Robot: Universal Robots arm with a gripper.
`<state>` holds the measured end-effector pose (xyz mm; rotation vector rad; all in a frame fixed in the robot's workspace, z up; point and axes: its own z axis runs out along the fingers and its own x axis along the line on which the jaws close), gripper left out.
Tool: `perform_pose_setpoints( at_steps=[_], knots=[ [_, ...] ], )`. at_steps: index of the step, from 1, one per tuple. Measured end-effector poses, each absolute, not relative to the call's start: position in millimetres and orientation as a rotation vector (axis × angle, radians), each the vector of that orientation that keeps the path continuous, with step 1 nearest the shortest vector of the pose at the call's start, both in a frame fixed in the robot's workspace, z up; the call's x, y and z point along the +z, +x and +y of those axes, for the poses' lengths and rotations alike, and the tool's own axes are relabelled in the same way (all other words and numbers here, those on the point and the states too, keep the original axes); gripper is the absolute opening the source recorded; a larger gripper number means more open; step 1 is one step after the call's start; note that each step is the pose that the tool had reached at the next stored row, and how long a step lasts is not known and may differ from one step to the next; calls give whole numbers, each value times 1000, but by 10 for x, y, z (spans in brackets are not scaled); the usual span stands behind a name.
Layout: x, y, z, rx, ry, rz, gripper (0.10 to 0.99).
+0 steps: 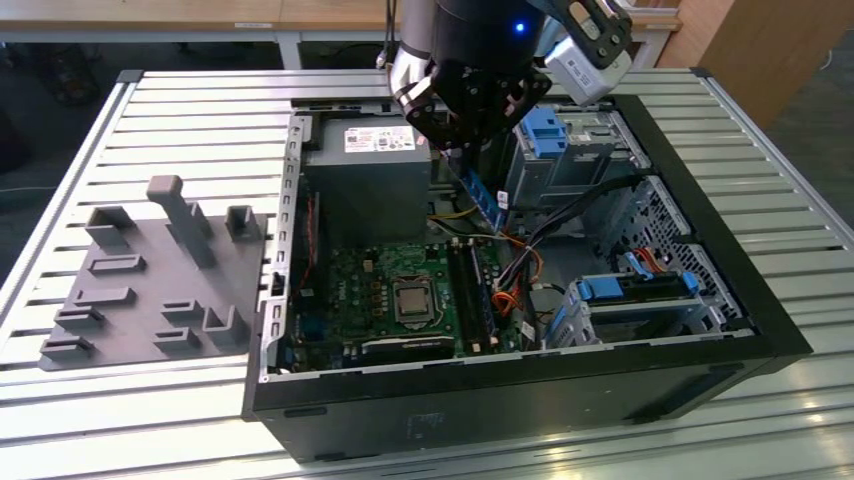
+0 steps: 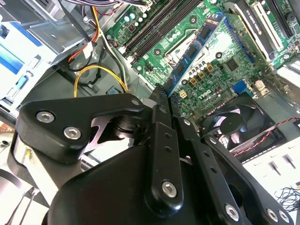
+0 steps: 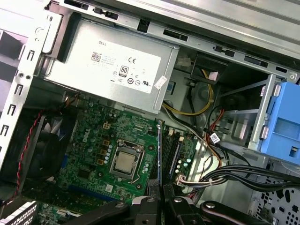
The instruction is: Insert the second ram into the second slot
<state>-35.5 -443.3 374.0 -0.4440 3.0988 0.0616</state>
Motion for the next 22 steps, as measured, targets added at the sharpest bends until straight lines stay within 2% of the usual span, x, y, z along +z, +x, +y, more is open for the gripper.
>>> perform_pose_setpoints(
  at_steps=[22],
  knots=[
    [3735, -355, -4433, 61, -410, 3103, 137]
  ],
)
